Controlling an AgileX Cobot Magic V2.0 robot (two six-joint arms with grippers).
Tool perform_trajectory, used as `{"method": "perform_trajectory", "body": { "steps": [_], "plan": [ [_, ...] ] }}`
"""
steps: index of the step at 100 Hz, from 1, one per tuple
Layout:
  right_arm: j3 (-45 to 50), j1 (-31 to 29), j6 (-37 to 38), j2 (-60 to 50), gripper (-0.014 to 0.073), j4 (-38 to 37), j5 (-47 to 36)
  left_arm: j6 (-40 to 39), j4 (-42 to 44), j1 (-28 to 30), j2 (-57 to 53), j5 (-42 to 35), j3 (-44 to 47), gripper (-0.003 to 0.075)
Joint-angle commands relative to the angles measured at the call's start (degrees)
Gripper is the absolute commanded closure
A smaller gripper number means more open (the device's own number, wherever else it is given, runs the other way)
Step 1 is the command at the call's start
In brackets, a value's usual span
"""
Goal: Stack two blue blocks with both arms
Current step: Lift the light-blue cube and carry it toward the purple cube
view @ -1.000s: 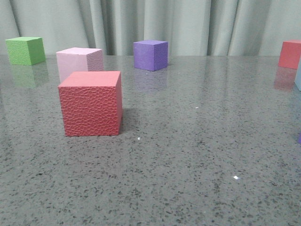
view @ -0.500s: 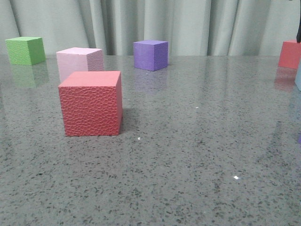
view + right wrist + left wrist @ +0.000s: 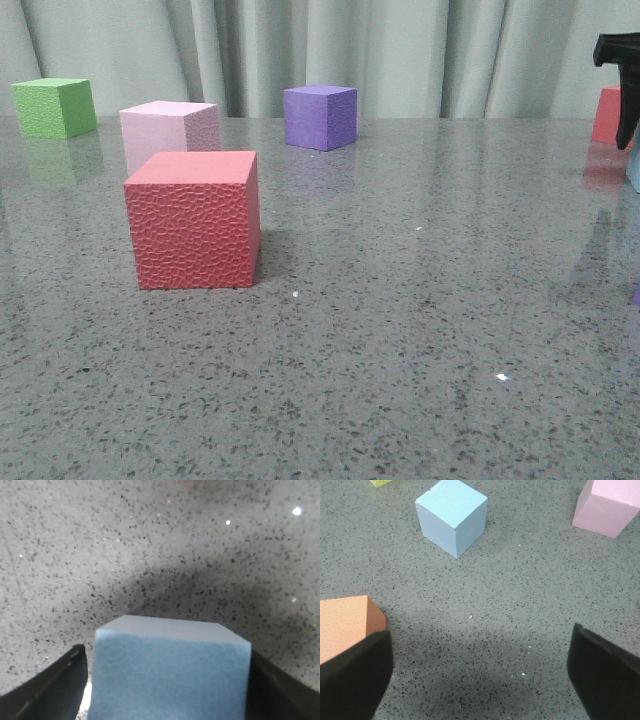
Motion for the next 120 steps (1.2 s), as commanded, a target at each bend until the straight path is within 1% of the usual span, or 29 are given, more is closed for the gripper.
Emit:
{"method": "perform_trajectory", "body": {
  "steps": [1, 20, 25, 30, 43, 48, 73, 90, 106, 120],
  "plan": [
    [-2.0, -0.3, -0.6, -2.1, 0.0015, -0.9, -1.4, 0.0, 0.2, 0.2, 0.2, -3.1, -2.0, 0.0047],
    [-2.0, -0.3, -0.6, -2.1, 0.0015, -0.9, -1.2, 0.0, 0.2, 0.2, 0.2, -3.1, -2.0, 0.0047],
    [-2.0, -0.3, -0.6, -2.1, 0.0029, -0.9, -1.1, 0.0, 0.2, 0.2, 0.2, -3.1, -2.0, 0.0047],
    [-2.0, -0.3, -0.6, -2.1, 0.0067, -0.9, -0.9, 0.0, 0.2, 0.2, 0.2, -3.1, -2.0, 0.0047],
    [-2.0, -0.3, -0.6, -2.1, 0.0223, -0.9, -0.6, 0.0, 0.2, 0.2, 0.2, -3.1, -2.0, 0.0047],
    [-2.0, -0.3, -0.6, -2.1, 0.0254, -0.9, -0.6, 0.0, 0.2, 0.2, 0.2, -3.1, -2.0, 0.0047],
    [-2.1, -0.3, -0.6, -2.5, 0.0253, -0.9, -0.4, 0.0, 0.2, 0.2, 0.2, -3.1, -2.0, 0.0047],
    [-4.1, 1.4, -0.7, -4.0, 0.0253, -0.8, 0.3, 0.0, 0.2, 0.2, 0.2, -3.2, -2.0, 0.0047],
    [-9.9, 5.8, -2.0, -4.2, 0.0253, -0.4, 3.8, 0.0, 0.2, 0.2, 0.2, -3.2, -2.0, 0.0047],
    [-14.4, 10.2, -2.2, -4.2, 0.0253, -0.2, 5.0, 0.0, 0.2, 0.2, 0.2, -3.2, -2.0, 0.0047]
  ]
}}
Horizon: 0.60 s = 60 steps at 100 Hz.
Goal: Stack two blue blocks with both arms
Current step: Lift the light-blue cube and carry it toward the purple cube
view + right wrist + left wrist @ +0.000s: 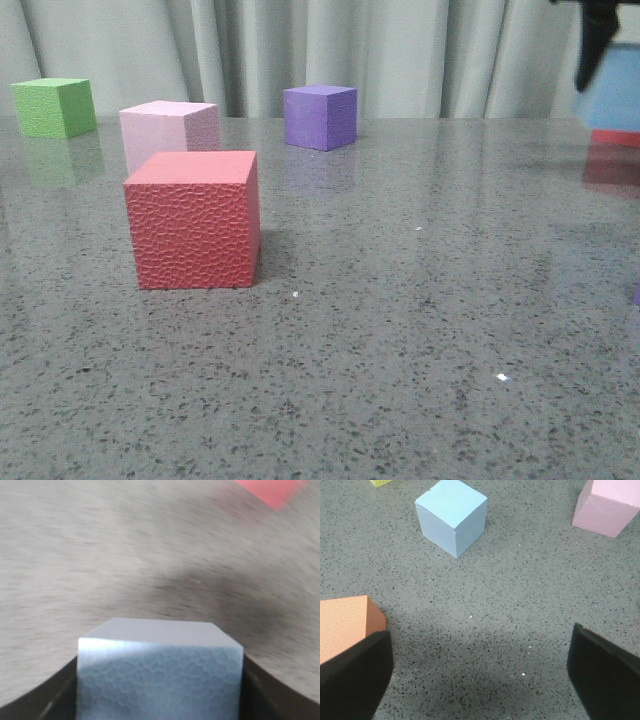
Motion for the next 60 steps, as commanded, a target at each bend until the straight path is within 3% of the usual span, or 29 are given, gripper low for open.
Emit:
{"method": "perform_trajectory", "body": {
  "steps": [1, 60],
  "plan": [
    [-4.4, 2.6, -0.8, -3.1, 0.0253, -0.2, -0.7, -0.1, 0.2, 0.2, 0.2, -3.2, -2.0, 0.0047],
    [-16.5, 18.2, 4.0, 4.4, 0.0253, 1.1, 5.0, -0.1, 0.2, 0.2, 0.2, -3.2, -2.0, 0.0047]
  ]
}}
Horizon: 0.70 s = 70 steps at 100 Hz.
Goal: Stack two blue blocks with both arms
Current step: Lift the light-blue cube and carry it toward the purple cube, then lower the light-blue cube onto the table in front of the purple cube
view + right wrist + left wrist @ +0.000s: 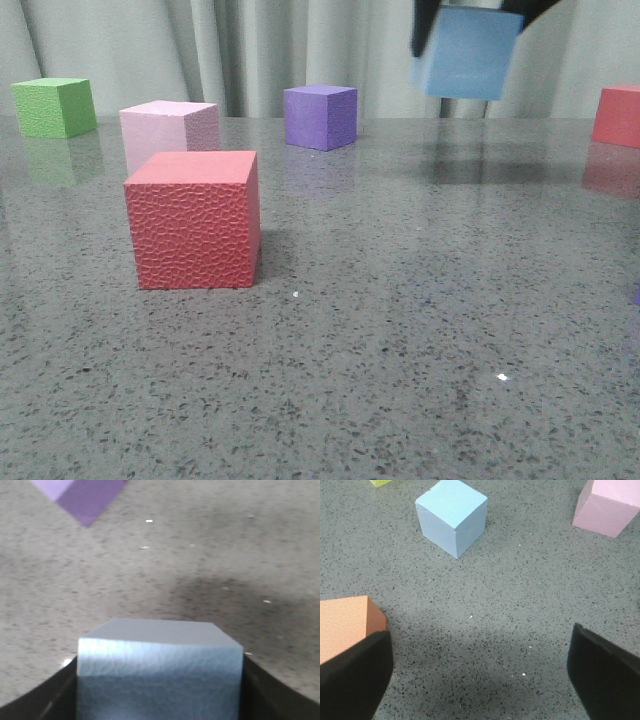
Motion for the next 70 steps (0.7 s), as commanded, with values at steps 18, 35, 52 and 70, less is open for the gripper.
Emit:
{"method": "perform_trajectory", "body": {
  "steps": [18, 35, 52, 70],
  "plan": [
    [-7.3, 4.8, 3.8, 1.3, 0.0253, -0.5, -0.8, -0.1, 0.2, 0.2, 0.2, -3.1, -2.0, 0.0047],
    [-9.7, 6.8, 7.2, 4.4, 0.0256, -2.2, 0.6, -0.1, 0.2, 0.2, 0.2, -3.1, -2.0, 0.0047],
    [-10.6, 7.5, 7.7, 6.5, 0.0256, -2.2, 1.6, -0.1, 0.2, 0.2, 0.2, -3.1, -2.0, 0.0047],
    [-10.7, 7.5, 8.7, 8.2, 0.0257, -2.2, 2.0, -0.1, 0.2, 0.2, 0.2, -3.1, -2.0, 0.0047]
  ]
}}
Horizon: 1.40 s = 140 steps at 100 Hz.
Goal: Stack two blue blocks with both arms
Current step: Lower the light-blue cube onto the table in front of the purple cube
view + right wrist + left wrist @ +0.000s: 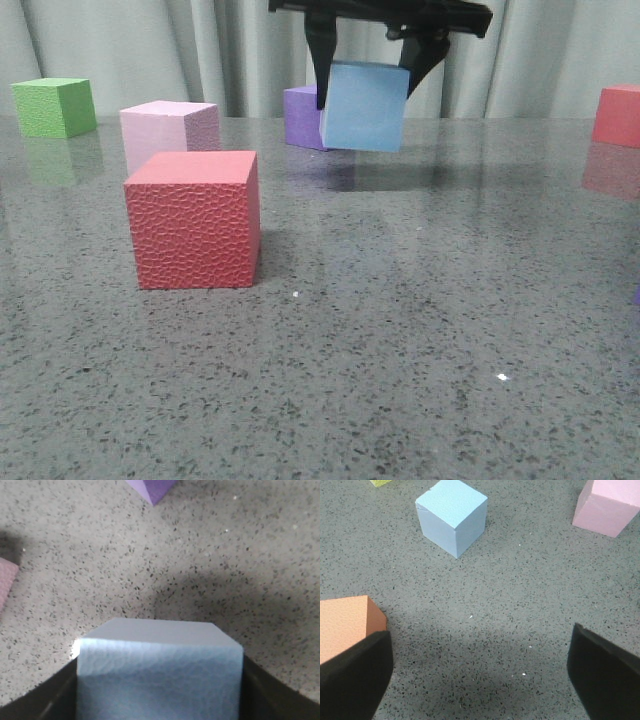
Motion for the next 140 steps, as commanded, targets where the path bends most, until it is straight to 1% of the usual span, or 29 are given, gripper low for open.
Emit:
{"method": "perform_trajectory", "body": {
  "steps": [1, 36, 117, 127, 140],
  "plan": [
    [-2.0, 0.0, 0.7, -2.5, 0.0257, -1.1, -1.3, -0.1, 0.2, 0.2, 0.2, -3.1, -2.0, 0.0047],
    [-2.0, 0.0, 1.9, -1.8, 0.0257, -1.3, -1.5, -0.1, 0.2, 0.2, 0.2, -3.1, -2.0, 0.0047],
    [-2.0, 0.0, 2.0, 0.9, 0.0252, -1.3, -1.4, -0.1, 0.2, 0.2, 0.2, -3.1, -2.0, 0.0047],
    [-2.0, 0.0, 2.0, 1.4, 0.0211, -1.1, -1.3, -0.1, 0.2, 0.2, 0.2, -3.1, -2.0, 0.0047],
    [-2.0, 0.0, 2.0, 1.4, 0.0087, -1.1, -1.4, -0.1, 0.2, 0.2, 0.2, -3.1, -2.0, 0.0047]
  ]
}}
